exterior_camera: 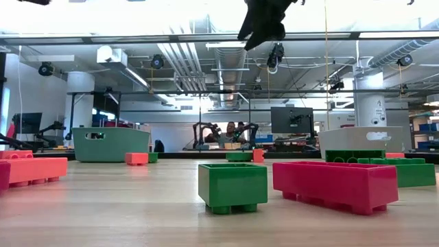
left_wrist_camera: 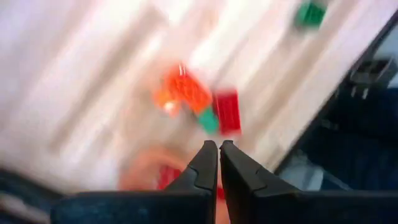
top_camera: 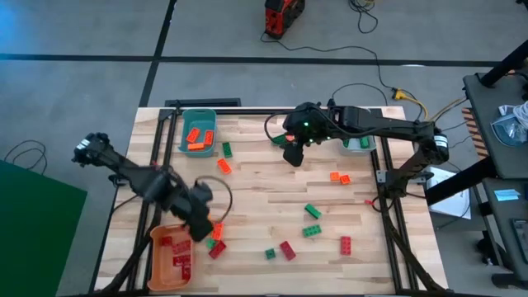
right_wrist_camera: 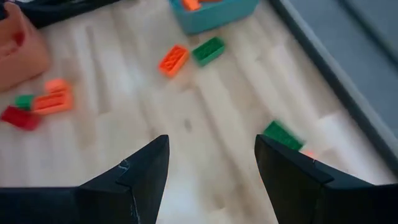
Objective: Sort blocks
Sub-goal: Put the green game piece into the gray bin
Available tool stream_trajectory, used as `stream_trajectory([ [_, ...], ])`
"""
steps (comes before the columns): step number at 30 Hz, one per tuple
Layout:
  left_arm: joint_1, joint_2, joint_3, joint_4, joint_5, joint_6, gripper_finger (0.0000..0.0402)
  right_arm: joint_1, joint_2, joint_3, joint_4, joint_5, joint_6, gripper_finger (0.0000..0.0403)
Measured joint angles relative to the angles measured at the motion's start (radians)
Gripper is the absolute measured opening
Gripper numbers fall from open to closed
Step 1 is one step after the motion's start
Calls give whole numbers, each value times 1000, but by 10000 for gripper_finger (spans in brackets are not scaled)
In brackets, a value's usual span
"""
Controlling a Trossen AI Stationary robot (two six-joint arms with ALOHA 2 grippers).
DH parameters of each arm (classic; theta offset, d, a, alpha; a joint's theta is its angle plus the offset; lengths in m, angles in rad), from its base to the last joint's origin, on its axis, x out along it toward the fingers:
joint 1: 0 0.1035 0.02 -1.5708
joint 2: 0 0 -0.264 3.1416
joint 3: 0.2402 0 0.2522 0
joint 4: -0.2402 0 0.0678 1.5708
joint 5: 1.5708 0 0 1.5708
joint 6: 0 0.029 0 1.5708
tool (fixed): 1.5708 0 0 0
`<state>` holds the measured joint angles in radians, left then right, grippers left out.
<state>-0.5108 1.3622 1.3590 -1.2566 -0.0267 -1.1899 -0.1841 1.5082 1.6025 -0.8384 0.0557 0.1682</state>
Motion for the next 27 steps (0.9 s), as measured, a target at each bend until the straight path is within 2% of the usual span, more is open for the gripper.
stream_trajectory([
  [3,84,-60,-43,39,-84,103,0,2,-3,8,-55,-50,74,228],
  [8,231,-160,-166,200,-167,257,0,27,-3,9,-223,-91,249,228],
  [13,370,-236,-298,450,-165,365,0,90,-2,-2,-389,-93,445,228],
  [16,440,-265,-362,593,-94,430,0,142,-2,-3,-445,-91,527,228],
  [22,535,-271,-408,697,-64,540,0,253,-2,-50,-447,-94,638,228],
  [27,566,-272,-386,700,-140,620,0,302,-2,-201,-382,-176,716,228],
])
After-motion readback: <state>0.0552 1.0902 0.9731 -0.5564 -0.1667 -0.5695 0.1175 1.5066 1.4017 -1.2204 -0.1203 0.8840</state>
